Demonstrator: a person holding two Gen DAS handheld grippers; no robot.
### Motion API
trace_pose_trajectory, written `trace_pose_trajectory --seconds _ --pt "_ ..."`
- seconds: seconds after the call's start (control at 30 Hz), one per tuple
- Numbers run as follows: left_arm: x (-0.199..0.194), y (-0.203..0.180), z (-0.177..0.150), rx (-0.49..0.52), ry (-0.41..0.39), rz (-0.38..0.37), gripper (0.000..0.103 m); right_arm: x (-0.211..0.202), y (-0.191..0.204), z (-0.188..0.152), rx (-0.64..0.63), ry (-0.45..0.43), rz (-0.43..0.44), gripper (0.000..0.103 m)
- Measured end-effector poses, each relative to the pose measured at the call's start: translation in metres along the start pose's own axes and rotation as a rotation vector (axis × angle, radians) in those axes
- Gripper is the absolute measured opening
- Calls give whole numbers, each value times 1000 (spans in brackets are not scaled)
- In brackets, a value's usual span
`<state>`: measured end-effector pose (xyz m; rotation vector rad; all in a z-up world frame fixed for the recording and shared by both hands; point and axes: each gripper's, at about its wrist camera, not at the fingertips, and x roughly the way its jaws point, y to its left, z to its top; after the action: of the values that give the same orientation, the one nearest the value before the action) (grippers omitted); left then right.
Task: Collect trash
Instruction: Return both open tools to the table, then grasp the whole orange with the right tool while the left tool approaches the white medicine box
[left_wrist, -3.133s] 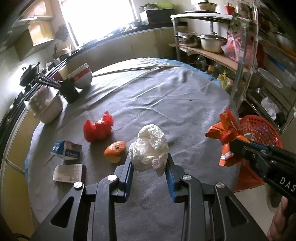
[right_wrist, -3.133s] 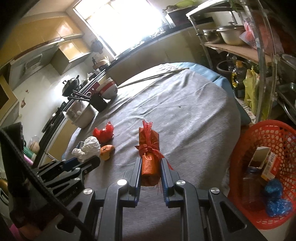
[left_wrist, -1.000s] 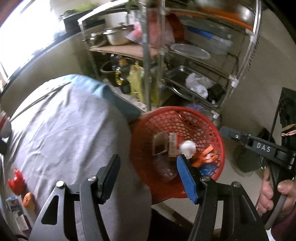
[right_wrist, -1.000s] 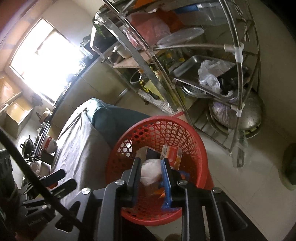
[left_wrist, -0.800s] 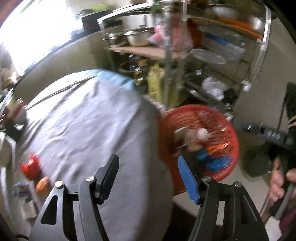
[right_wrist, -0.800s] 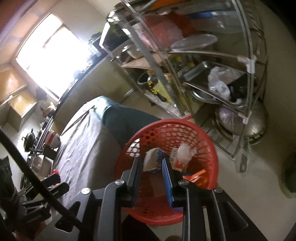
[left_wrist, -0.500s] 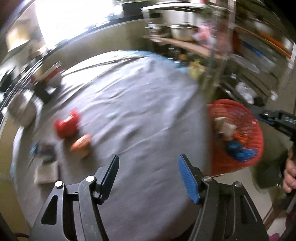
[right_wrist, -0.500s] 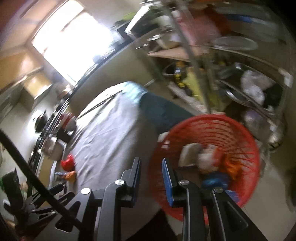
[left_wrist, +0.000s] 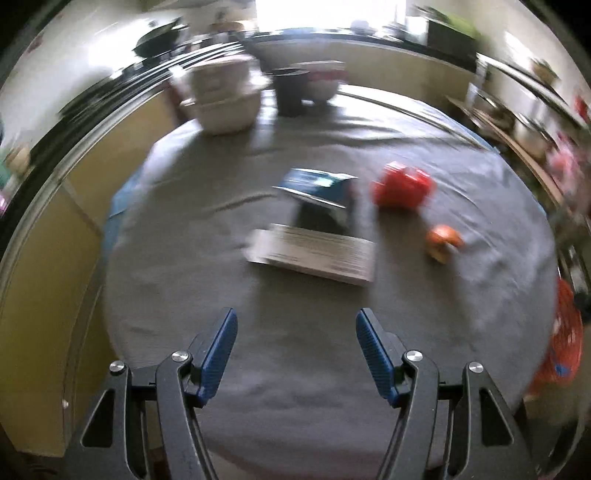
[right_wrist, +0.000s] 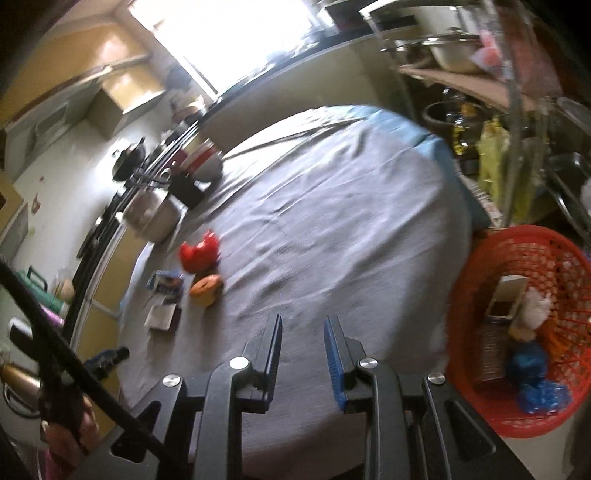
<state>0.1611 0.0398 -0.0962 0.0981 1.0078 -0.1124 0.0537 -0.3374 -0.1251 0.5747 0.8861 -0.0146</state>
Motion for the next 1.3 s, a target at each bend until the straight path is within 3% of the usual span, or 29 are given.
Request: trace_pose_trajectory --seconds 0.13,0.47,0.77,0.93,1.07,1.3 --pt "7 27 13 -61 -2 11 68 14 28 3 -63 35 22 27" --pt "9 27 32 -31 -33 -8 68 76 88 18 -143 164 104 27" --pt "43 47 42 -102 78 -83 69 142 105 39 4 267 167 27" --pt "60 55 51 -215 134 -129 69 157 126 49 -80 192 69 27" --pt "73 51 59 -284 160 -118 69 167 141 55 -167 152 91 27" --pt "93 11 66 -264 207 -124 69 176 140 44 -260 168 83 27"
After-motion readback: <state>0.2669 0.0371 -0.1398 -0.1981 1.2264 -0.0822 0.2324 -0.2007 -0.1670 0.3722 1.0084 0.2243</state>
